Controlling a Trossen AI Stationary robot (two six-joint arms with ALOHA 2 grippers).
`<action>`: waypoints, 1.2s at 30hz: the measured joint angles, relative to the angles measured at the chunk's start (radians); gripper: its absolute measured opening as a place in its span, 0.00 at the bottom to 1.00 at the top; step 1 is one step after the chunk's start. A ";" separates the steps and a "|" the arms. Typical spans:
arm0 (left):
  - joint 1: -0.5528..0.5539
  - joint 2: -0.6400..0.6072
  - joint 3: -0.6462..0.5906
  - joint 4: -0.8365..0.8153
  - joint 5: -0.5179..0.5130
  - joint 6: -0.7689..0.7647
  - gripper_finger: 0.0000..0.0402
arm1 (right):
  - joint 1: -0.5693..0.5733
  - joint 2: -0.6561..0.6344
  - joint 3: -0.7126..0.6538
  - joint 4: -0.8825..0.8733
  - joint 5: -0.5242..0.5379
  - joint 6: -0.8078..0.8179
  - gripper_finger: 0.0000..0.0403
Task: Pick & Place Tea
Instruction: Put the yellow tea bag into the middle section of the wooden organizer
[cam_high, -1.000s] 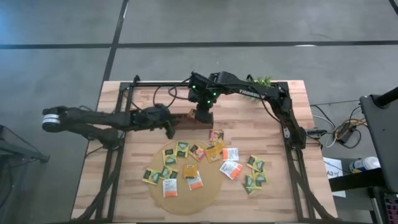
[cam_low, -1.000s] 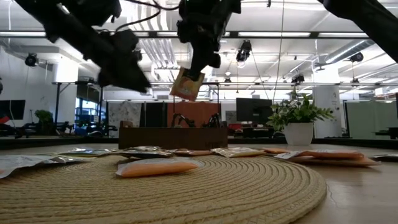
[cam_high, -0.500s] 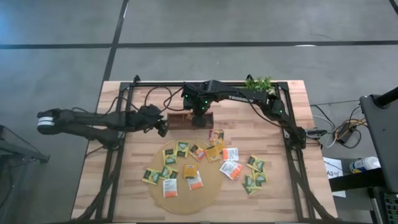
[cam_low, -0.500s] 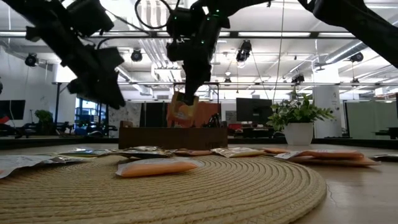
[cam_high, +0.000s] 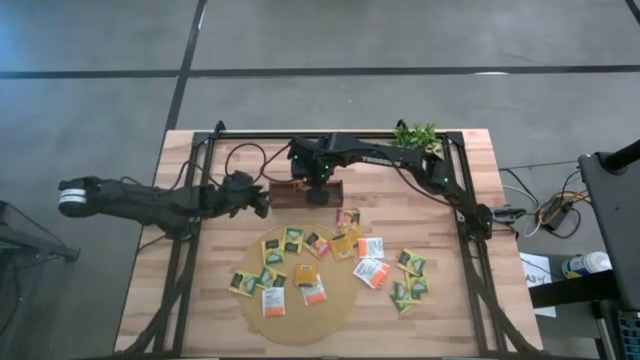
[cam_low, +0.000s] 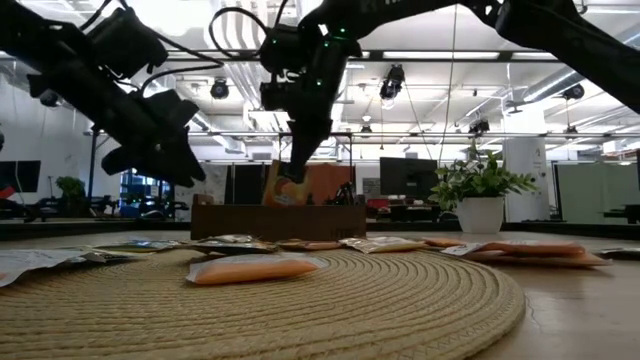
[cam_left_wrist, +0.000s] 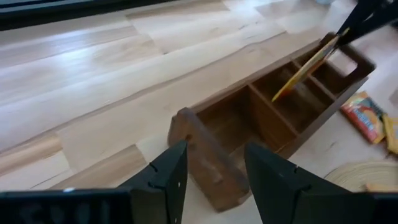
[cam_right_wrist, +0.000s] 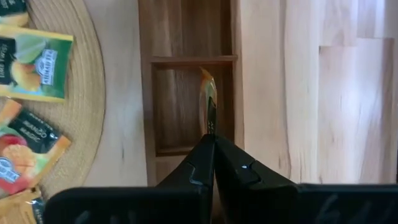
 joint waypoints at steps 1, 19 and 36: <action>0.002 0.002 -0.002 0.002 0.000 0.000 0.38 | 0.000 0.002 0.000 0.000 0.012 -0.011 0.02; 0.078 0.140 -0.045 0.266 0.104 0.042 0.38 | -0.009 0.033 0.000 0.017 0.095 -0.071 0.02; 0.085 0.267 -0.002 0.408 0.163 0.090 0.38 | -0.011 0.033 0.000 -0.002 0.095 -0.086 0.02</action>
